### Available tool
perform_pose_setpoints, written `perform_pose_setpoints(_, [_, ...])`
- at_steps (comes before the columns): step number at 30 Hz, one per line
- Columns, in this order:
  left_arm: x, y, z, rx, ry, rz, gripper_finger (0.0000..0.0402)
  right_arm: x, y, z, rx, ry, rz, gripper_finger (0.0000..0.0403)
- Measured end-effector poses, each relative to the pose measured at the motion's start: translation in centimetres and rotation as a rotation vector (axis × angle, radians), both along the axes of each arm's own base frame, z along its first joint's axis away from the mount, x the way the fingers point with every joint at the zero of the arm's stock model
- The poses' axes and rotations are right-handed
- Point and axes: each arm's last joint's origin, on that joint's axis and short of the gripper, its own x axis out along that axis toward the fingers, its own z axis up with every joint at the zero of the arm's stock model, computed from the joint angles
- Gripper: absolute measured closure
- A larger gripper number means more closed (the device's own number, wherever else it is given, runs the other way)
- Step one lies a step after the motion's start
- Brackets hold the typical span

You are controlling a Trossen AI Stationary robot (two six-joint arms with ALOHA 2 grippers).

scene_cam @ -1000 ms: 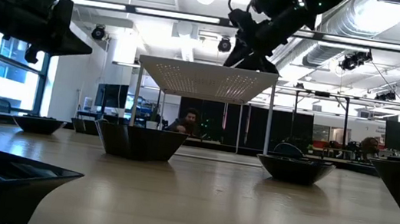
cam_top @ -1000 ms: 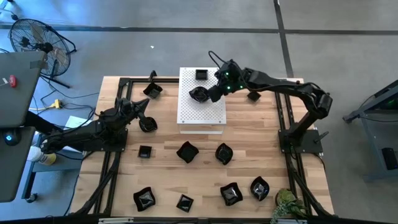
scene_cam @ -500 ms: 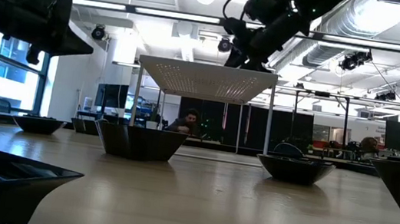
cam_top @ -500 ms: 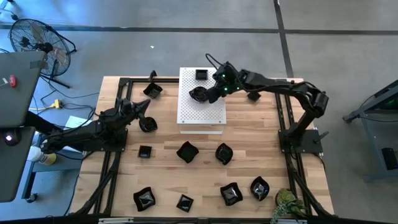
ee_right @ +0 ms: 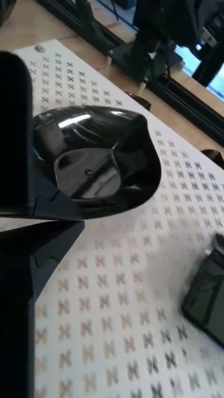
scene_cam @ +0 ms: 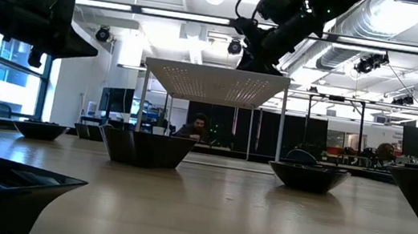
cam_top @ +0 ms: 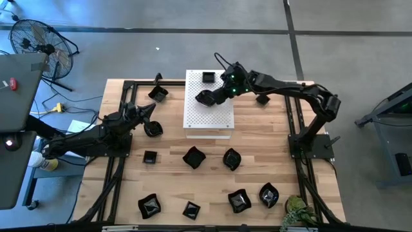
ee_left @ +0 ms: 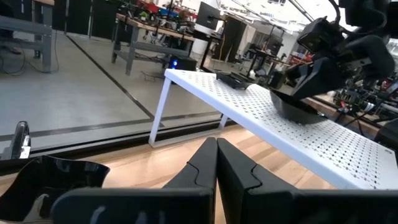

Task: Pick & Place Mini shaped plates
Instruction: Adjust the black leaf shaped plate on the shelf, then put the distorted square plate on the shelf

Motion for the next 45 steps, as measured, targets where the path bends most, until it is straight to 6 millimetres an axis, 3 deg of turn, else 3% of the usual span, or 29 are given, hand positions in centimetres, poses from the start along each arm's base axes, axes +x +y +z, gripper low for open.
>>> perform_pose_setpoints(20, [0.0,0.0,0.0,0.000,0.000,-0.002,0.0401,-0.5,-1.5,0.3,-0.069,-0.022,-0.013,0.0396])
perform_pose_setpoints(28, [0.0,0.0,0.0,0.001,-0.002,-0.002,0.0401,-0.6,-1.7,0.8,-0.103,-0.053,0.009,0.0353])
perform_pose_setpoints(33, [0.0,0.0,0.0,-0.028,-0.035,-0.011,0.0401,-1.3,-2.0,2.9,-0.172,-0.155,0.049,0.0331])
perform_pose_setpoints(39, [0.2,-0.2,0.0,-0.053,-0.050,-0.091,0.0401,-2.9,0.3,5.6,-0.354,-0.147,0.177,0.0357])
perform_pose_setpoints(45, [0.2,-0.3,0.3,-0.070,0.060,-0.128,0.0401,-4.0,2.7,3.3,-0.464,-0.305,0.213,0.0399])
